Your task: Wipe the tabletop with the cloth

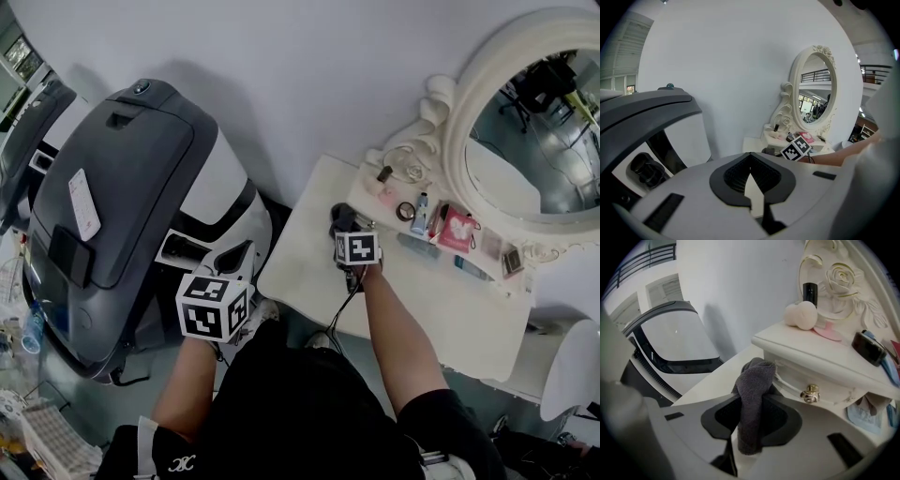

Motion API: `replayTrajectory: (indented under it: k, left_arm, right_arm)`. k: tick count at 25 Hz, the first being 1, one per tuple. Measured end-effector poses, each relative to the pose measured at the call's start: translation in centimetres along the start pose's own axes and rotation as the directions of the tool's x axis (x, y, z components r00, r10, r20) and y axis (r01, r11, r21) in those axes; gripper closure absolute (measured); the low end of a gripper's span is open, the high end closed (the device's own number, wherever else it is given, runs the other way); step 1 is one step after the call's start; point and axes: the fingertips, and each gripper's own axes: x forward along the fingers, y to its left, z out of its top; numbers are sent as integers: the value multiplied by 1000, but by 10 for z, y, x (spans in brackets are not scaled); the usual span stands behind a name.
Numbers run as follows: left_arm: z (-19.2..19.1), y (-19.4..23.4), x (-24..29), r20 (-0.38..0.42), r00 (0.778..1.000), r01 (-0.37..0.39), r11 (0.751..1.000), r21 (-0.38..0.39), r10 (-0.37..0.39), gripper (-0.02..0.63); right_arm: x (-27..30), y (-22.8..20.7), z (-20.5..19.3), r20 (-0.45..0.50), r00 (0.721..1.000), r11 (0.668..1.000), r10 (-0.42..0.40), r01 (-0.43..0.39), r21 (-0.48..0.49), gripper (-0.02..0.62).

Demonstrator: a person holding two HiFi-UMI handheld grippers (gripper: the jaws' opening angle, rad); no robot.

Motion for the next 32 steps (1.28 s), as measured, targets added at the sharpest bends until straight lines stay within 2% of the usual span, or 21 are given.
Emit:
replayTrajectory:
  k: [16,21,29,32]
  left_arm:
    - [-9,-32,4,-16,999,37,999,21,-37,600]
    - [-13,-40,2,-16,999,38,999,21,-37,600]
    - [-29,-51,0,-34,999,30,1000,6,-29,600]
    - [-35,-57,-1,-40,999,28,1000,4,-28,600]
  right_arm:
    - [-32,-47,-34,14,998,998,-53,54,-28,485]
    - [-37,-55,-39,5,999,997,-40,41,-60,485]
    - [-38,-48,-43,-23,1000,1000,17,-17,-8,485]
    - [-39,-35,-46,-31,998,998,46,-47,-48,485]
